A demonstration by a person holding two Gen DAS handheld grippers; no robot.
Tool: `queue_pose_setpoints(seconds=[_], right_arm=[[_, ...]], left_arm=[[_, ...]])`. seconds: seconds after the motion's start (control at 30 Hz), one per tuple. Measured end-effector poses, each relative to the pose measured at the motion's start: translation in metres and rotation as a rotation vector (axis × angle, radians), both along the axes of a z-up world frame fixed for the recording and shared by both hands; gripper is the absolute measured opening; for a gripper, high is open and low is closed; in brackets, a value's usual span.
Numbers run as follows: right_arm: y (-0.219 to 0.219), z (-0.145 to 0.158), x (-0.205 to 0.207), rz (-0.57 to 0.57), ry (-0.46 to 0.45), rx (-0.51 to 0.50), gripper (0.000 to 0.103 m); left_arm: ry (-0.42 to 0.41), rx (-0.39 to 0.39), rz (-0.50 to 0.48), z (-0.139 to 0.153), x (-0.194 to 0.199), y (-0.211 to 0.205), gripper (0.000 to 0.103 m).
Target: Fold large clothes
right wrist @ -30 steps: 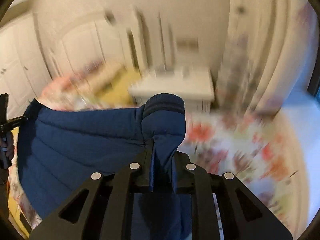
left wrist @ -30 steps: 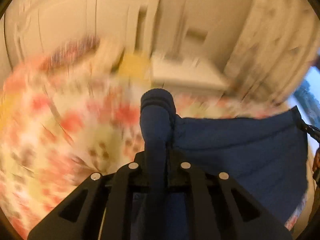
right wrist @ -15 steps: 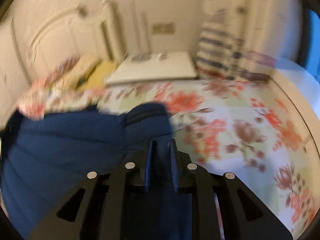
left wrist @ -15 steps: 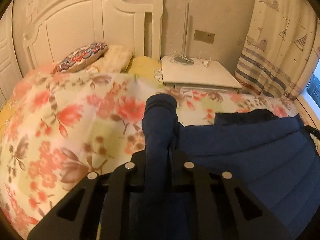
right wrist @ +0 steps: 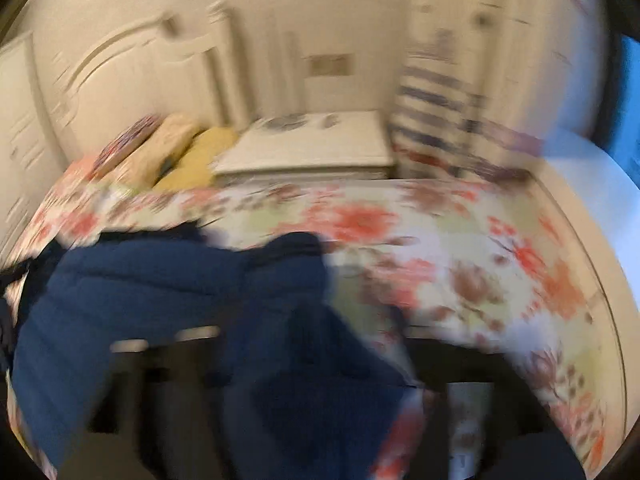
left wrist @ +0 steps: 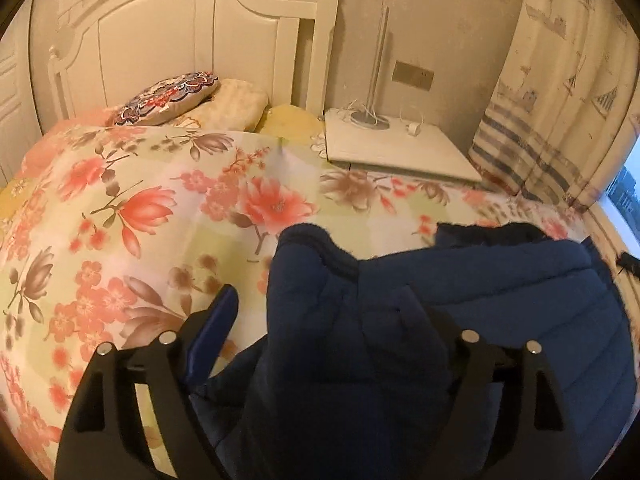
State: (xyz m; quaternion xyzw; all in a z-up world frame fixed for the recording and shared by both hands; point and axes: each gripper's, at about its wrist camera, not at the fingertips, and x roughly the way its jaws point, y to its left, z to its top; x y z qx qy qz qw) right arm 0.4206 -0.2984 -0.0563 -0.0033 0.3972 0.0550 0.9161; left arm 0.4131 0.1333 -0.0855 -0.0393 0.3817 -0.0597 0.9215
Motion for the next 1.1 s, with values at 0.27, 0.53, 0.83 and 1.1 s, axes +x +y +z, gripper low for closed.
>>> queue_pose_setpoints(seconds=[0.27, 0.53, 0.83, 1.1], right_arm=[[-0.009, -0.044, 0.031, 0.040, 0.138, 0.207, 0.041], [-0.005, 0.012, -0.001, 0.037, -0.048, 0.117, 0.019], [0.001, -0.029, -0.003, -0.038, 0.075, 0.014, 0.028], [0.055, 0.028, -0.048, 0.072, -0.128, -0.176, 0.099]], left_arm=[[0.154, 0.011, -0.017, -0.030, 0.020, -0.007, 0.038], [0.006, 0.051, -0.035, 0.013, 0.000, -0.019, 0.008], [0.040, 0.179, 0.065, -0.010, -0.001, -0.022, 0.081], [-0.105, 0.240, -0.039, 0.036, -0.055, -0.078, 0.095]])
